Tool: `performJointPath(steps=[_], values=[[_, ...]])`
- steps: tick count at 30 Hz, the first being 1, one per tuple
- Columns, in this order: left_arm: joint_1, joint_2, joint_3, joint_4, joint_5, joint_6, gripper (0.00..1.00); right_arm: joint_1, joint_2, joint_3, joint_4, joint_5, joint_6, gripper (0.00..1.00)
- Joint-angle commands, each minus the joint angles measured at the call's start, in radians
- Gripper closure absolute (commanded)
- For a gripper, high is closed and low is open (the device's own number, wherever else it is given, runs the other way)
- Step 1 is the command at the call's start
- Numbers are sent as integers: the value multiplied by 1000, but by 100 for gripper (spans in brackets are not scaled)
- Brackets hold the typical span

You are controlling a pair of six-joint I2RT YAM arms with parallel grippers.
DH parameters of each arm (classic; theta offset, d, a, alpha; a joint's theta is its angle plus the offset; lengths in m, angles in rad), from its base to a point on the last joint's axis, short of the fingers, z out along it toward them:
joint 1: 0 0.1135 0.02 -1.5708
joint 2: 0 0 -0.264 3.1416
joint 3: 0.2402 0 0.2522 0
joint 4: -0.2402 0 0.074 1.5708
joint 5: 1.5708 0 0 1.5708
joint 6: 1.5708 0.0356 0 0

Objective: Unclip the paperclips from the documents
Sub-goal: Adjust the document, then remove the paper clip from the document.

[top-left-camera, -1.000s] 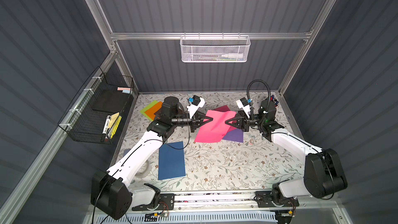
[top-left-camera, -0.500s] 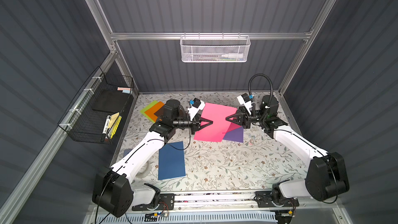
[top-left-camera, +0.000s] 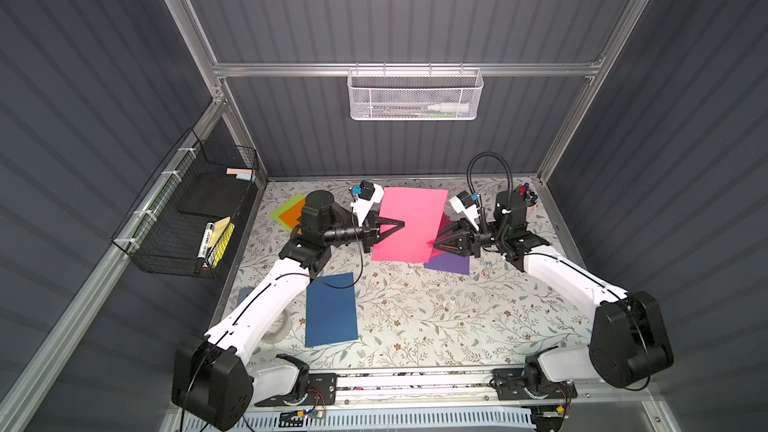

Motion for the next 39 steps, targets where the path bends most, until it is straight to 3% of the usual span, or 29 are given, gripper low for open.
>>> performJointPath(steps=[1,23,39], values=[[10,-13,-15,24,11,-14,100,2,-12,-11,-64,-25,-60,73],[12,-9,-1,-69,13,40,100,2,-8,11,-84,16,-71,98],[26,-9,39,-133,12,84,100,-28,18,44,-264,52,-191,95]])
